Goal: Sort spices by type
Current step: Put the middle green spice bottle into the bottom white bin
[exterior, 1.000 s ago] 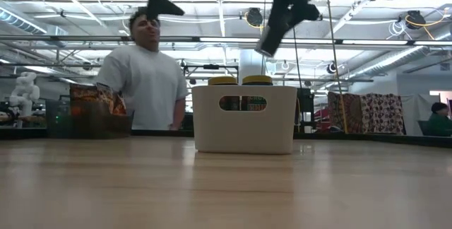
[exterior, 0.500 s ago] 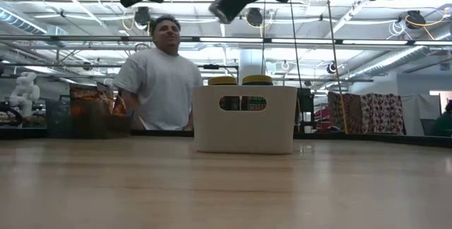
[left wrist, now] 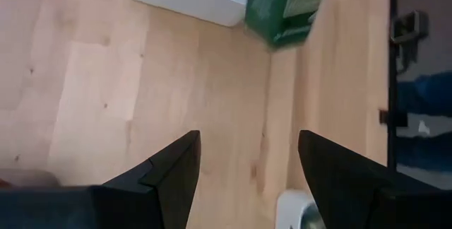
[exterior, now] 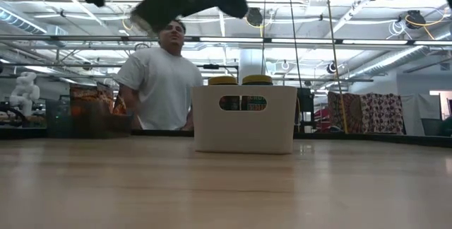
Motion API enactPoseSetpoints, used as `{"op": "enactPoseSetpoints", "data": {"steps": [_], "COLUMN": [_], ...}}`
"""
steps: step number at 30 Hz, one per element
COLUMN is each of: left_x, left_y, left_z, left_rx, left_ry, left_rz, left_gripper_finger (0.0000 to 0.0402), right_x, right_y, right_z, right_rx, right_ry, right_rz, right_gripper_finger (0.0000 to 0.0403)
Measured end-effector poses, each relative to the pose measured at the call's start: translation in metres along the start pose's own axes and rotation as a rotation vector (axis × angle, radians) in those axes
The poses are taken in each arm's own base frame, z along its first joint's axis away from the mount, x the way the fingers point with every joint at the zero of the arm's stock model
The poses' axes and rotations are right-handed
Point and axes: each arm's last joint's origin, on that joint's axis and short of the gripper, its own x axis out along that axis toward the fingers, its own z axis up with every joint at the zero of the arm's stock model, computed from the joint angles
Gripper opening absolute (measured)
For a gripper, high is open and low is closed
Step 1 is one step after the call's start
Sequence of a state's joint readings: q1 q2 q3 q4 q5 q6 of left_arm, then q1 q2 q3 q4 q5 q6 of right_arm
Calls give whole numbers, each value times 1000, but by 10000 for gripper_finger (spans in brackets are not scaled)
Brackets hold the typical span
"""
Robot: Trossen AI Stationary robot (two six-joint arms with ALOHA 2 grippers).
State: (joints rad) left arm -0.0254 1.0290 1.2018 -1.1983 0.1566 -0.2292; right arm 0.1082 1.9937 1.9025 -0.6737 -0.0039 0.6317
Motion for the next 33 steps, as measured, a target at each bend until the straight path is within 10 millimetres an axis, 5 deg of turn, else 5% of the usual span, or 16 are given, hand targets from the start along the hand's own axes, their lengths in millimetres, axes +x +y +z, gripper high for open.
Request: {"op": "enactPoseSetpoints", "data": {"steps": [9, 15, 21, 33], "left_x": [-26, -38, -40, -26], "left_y": [-9, -7, -7, -7], "left_z": [-24, -33, -34, -29], "left_rx": [102, 119, 129, 172], "left_ry": [-71, -126, -137, -153], "left_rz": [2, 14, 12, 25], "left_gripper_finger": [242, 242, 242, 242], "right_x": [66, 104, 110, 109], "right_y": [26, 17, 15, 10], "right_z": [-4, -26, -41, -39], "right_rx": [20, 74, 89, 60], "right_ry": [126, 240, 317, 343], "right_rz": [-70, -159, -228, -225], "right_gripper_finger": [229, 228, 230, 243]}}
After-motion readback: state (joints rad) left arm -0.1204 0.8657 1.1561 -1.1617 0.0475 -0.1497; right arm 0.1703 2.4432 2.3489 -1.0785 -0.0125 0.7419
